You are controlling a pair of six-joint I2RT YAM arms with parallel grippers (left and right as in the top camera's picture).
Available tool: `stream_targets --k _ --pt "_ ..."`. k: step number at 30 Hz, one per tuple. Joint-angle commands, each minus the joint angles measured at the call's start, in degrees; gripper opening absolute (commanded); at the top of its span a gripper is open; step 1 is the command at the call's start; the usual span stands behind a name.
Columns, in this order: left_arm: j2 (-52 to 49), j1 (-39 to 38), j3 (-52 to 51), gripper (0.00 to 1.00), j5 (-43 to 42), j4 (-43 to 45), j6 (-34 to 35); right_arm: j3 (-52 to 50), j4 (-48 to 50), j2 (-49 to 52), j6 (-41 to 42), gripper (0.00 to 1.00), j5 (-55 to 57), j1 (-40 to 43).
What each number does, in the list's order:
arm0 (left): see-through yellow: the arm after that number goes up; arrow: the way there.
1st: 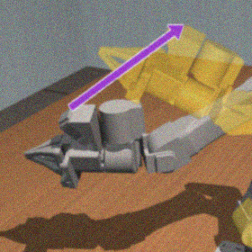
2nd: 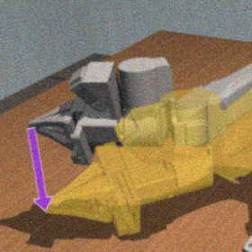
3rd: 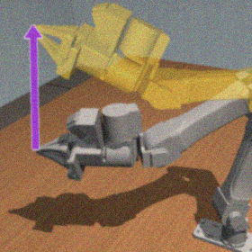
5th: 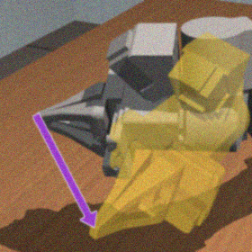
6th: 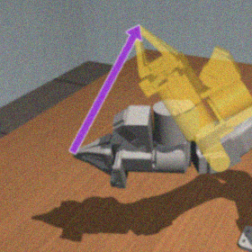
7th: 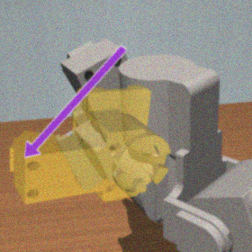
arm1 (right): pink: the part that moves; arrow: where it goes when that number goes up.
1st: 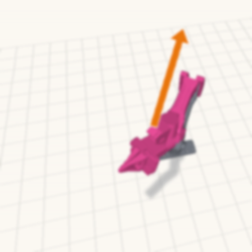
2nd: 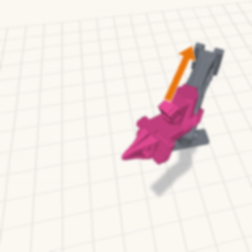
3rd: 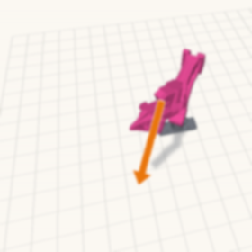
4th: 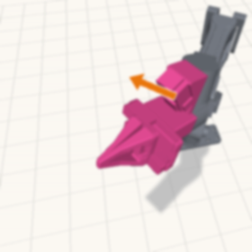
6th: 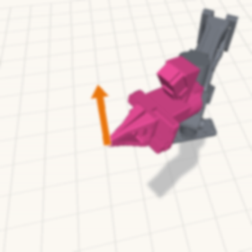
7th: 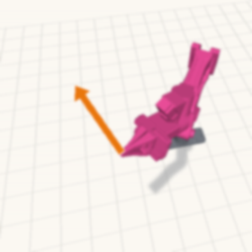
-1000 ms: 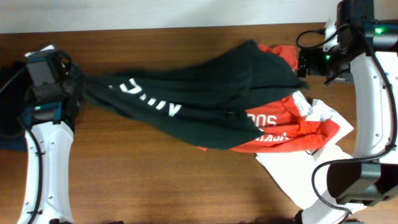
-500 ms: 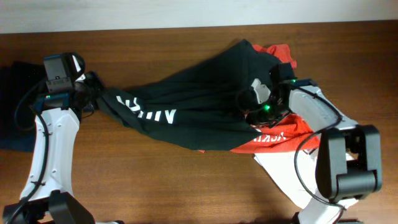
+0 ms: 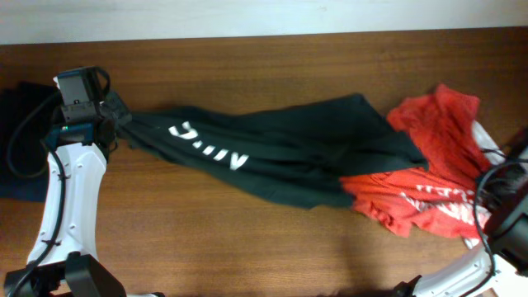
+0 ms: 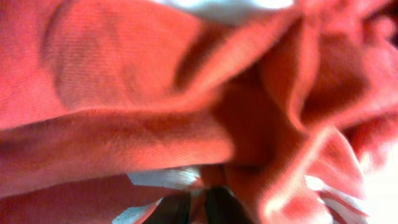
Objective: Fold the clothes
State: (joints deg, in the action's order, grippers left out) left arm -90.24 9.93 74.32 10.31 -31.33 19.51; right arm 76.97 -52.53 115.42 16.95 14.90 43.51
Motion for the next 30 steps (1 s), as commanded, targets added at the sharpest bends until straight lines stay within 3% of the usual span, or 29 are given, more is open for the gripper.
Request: stream_targets --k 1,2,4,5,12,17,21,23,25,27,28,30 --pt "0.1 0.2 0.8 0.01 2.3 3.8 -0.2 11.0 -7.0 0.0 -1.1 0.18 -6.7 2.1" --pt "0.1 0.2 0.8 0.00 1.3 3.8 -0.2 13.7 -9.4 -0.2 -4.8 0.19 -11.2 0.8" --pt "0.1 0.2 0.8 0.01 -0.5 3.0 -0.2 18.2 -16.7 -0.4 -19.7 0.24 -27.1 -5.6" --pt "0.1 0.2 0.8 0.00 -0.5 2.5 -0.2 18.1 -18.9 -0.4 -22.2 0.24 -29.9 -8.7" --pt "0.1 0.2 0.8 0.01 -2.6 0.3 -0.2 11.0 -25.7 -0.4 -22.5 0.27 -29.9 -34.3" --pt "0.1 0.2 0.8 0.00 -2.6 0.0 -0.2 1.4 -21.4 -0.4 -20.3 0.26 -30.1 -39.9" --pt "0.1 0.2 0.8 0.00 -2.6 0.0 -0.3 -5.8 -3.7 -0.4 -16.8 0.26 -26.0 -39.8" --pt "0.1 0.2 0.8 0.01 -2.6 0.0 -0.2 -5.8 -1.1 -0.4 -3.8 0.27 -2.7 -36.2" --pt "0.1 0.2 0.8 0.00 -2.6 0.0 -0.2 -5.4 -1.3 -0.4 3.2 0.27 7.6 -27.6" --pt "0.1 0.2 0.8 0.00 -2.6 0.0 -0.3 -0.9 -6.4 -0.4 7.8 0.28 9.5 -16.7" --pt "0.1 0.2 0.8 0.01 -2.6 0.0 -0.2 7.0 -13.0 -0.4 11.4 0.27 10.2 -8.3" --pt "0.1 0.2 0.8 0.00 -2.6 0.2 -0.3 18.4 -19.8 -0.4 13.5 0.27 8.3 -1.2"
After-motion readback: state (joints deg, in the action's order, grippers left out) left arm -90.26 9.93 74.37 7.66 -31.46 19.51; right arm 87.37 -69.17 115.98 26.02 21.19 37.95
